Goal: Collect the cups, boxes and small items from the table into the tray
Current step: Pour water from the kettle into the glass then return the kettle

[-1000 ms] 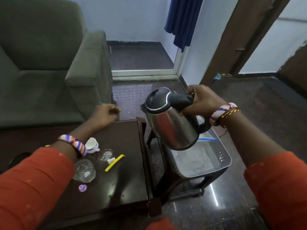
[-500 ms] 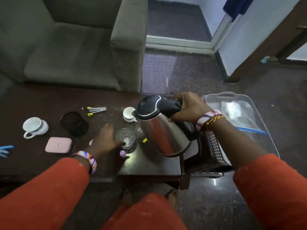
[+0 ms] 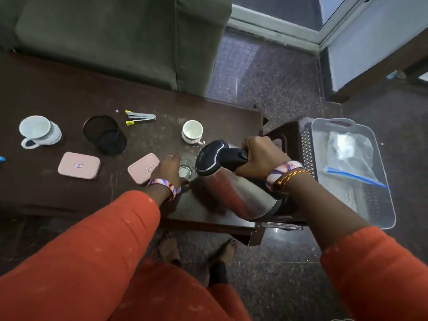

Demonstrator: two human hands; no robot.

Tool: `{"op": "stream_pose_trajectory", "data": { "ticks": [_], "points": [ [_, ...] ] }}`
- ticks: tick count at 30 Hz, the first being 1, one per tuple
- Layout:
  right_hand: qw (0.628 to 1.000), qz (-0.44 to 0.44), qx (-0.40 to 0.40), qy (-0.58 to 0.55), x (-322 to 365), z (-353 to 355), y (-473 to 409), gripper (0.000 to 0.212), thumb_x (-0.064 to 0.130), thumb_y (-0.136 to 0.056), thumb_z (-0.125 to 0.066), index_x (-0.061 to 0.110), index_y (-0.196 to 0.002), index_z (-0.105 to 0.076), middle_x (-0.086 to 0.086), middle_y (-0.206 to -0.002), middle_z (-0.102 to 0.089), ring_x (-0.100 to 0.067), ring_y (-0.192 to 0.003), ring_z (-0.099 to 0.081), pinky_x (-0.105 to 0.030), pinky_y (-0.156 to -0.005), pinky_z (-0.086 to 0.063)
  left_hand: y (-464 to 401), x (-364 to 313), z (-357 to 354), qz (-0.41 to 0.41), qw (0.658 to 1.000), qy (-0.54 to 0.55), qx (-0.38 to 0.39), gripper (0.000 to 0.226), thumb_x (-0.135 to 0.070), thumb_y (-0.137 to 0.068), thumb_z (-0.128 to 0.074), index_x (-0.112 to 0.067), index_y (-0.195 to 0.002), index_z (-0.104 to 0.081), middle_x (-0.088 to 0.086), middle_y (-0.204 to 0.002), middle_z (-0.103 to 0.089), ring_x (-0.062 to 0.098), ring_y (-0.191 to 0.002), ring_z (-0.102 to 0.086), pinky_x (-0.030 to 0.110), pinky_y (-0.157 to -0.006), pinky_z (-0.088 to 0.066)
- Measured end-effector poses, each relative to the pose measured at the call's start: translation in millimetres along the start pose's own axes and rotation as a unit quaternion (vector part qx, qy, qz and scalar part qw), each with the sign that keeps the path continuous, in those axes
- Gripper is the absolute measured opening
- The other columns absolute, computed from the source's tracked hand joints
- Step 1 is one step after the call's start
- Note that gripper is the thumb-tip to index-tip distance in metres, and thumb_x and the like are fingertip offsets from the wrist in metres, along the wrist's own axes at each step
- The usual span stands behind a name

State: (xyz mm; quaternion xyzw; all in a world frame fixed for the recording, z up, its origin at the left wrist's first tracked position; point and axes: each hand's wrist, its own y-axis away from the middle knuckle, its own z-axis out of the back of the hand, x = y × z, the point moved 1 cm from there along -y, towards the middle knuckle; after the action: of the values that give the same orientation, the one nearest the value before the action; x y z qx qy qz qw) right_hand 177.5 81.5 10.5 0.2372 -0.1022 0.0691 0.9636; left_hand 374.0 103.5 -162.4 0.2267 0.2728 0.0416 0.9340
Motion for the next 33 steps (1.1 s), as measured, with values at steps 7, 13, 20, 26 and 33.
{"op": "stream_pose_trajectory", "data": {
  "ticks": [7,13,20,26,33],
  "points": [
    [0.999,0.038,0.01,0.027,14.7,0.4,-13.3,0.029,0.023,-0.067,-0.07,0.002,-0.083,-0.059,-0.017,-0.083,-0.065,-0.034,-0.075,-0.063,-0.036,-0.06,-0.052,5.0,-2.4,-1.4,-0.005,1.0,0.014,0.004,0.085,-0.027,-0.071,-0.074,-0.004,-0.141,-0.031,0.019,-0.143,-0.04,0.033,-0.132,-0.039,0.035,-0.107,-0.034],
    [0.994,0.07,0.027,0.079,34.3,2.2,-18.2,0.028,0.023,-0.07,-0.069,0.004,-0.087,-0.058,-0.012,-0.08,-0.055,-0.033,-0.074,-0.059,-0.03,-0.055,-0.039,11.5,-6.6,1.8,-0.004,0.999,0.053,0.001,0.084,-0.023,-0.075,-0.07,-0.001,-0.143,-0.026,0.02,-0.15,-0.032,0.029,-0.14,-0.03,0.029,-0.113,-0.024],
    [0.989,0.079,0.047,0.115,52.0,0.6,-20.5,0.031,0.025,-0.071,-0.07,0.005,-0.091,-0.058,-0.008,-0.079,-0.047,-0.028,-0.069,-0.046,-0.028,-0.056,-0.033,14.8,-6.9,5.6,-0.003,0.995,0.096,0.002,0.081,-0.014,-0.075,-0.067,-0.002,-0.143,-0.025,0.02,-0.151,-0.03,0.028,-0.141,-0.029,0.028,-0.114,-0.022],
    [0.987,0.072,0.06,0.132,61.9,-0.1,-21.1,0.033,0.026,-0.07,-0.07,0.005,-0.092,-0.058,-0.008,-0.081,-0.047,-0.027,-0.07,-0.047,-0.029,-0.06,-0.035,14.6,-5.4,5.4,0.003,0.993,0.115,-0.004,0.078,-0.014,-0.077,-0.065,-0.002,-0.143,-0.026,0.02,-0.151,-0.029,0.028,-0.141,-0.029,0.029,-0.114,-0.022],
    [0.987,0.06,0.061,0.139,64.4,2.6,-19.7,0.035,0.027,-0.071,-0.071,0.006,-0.095,-0.058,-0.008,-0.084,-0.047,-0.026,-0.072,-0.047,-0.028,-0.059,-0.035,14.8,-3.7,5.2,0.003,0.992,0.124,-0.003,0.081,-0.015,-0.077,-0.067,-0.002,-0.144,-0.023,0.019,-0.152,-0.027,0.028,-0.142,-0.027,0.027,-0.114,-0.02]
  ]
}}
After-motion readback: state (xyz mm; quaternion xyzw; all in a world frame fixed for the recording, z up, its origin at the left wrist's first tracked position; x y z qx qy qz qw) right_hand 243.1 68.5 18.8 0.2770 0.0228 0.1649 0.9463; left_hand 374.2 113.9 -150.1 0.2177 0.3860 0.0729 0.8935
